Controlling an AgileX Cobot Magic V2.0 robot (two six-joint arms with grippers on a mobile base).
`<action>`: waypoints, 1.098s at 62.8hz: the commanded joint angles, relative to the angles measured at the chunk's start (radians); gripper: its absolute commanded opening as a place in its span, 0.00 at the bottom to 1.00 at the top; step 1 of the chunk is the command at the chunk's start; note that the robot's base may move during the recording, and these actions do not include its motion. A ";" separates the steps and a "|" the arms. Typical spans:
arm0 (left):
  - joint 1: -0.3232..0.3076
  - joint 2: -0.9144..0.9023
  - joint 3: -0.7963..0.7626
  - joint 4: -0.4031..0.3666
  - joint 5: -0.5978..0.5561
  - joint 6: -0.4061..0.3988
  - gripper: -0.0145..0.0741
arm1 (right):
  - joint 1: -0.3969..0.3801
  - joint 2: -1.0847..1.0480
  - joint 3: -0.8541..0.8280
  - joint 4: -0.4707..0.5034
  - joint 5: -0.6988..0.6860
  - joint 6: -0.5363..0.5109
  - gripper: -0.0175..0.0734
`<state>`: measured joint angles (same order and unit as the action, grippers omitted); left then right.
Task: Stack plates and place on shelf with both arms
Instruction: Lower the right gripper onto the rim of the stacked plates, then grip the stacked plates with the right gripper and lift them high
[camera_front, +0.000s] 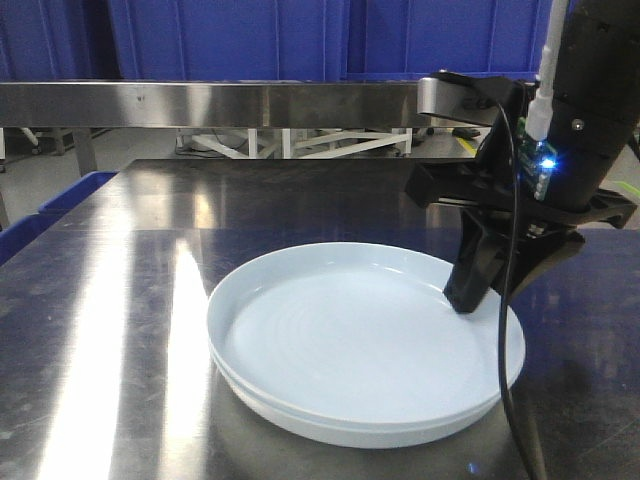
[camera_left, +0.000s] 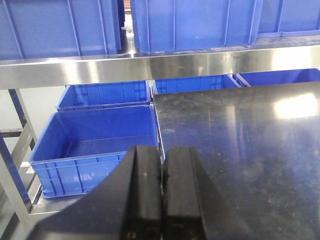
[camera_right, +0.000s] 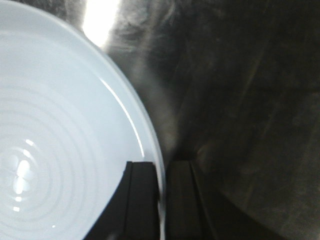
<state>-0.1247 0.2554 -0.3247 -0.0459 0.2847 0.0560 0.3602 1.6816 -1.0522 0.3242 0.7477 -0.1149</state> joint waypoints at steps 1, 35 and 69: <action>0.001 0.008 -0.031 -0.004 -0.083 -0.007 0.26 | -0.001 -0.040 -0.021 -0.012 -0.003 -0.012 0.25; 0.001 0.008 -0.031 -0.004 -0.083 -0.007 0.26 | -0.006 -0.405 -0.020 -0.012 -0.144 -0.012 0.25; 0.001 0.008 -0.031 -0.004 -0.083 -0.007 0.26 | -0.006 -0.902 0.289 -0.020 -0.432 -0.013 0.25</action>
<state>-0.1247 0.2554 -0.3247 -0.0459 0.2849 0.0560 0.3602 0.8575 -0.7758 0.2962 0.4428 -0.1195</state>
